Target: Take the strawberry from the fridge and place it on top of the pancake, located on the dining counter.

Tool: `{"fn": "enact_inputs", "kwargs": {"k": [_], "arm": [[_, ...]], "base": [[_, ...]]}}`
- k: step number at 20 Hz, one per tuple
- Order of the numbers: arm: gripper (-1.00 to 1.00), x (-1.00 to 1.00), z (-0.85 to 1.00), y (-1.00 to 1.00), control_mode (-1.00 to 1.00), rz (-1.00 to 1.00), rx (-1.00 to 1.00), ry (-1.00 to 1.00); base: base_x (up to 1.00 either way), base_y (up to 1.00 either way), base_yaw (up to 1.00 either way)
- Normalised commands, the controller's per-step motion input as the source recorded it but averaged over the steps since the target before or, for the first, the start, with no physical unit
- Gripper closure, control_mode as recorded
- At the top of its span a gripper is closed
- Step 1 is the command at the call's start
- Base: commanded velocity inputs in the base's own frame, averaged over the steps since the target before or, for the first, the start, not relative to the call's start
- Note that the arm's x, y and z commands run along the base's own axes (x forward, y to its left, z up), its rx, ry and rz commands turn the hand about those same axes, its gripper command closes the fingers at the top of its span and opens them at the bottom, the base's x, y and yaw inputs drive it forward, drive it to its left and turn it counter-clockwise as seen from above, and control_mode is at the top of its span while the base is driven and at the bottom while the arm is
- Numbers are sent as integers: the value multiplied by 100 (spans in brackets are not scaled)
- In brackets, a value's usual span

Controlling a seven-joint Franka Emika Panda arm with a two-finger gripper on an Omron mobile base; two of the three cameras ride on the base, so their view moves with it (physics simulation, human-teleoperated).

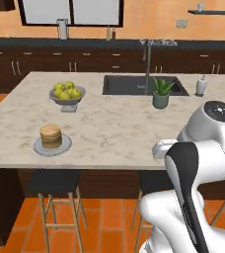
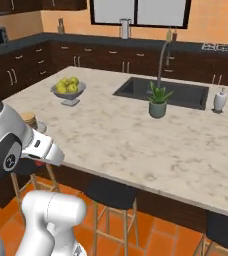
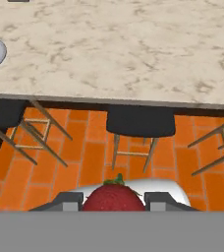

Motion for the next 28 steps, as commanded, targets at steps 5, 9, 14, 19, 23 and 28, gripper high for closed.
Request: {"fn": "enact_inputs", "kwargs": {"k": [5,9,14,19,23,28], "arm": [[100,0,0,0,100,0,0,0],[100,0,0,0,100,0,0,0],[100,0,0,0,100,0,0,0],[100,0,0,0,100,0,0,0],[100,0,0,0,100,0,0,0],[100,0,0,0,100,0,0,0]], "base": [[23,100,-44],[8,100,-31],[22,100,-20],[66,75,-13],[88,16,-6],[75,1,-1]]}}
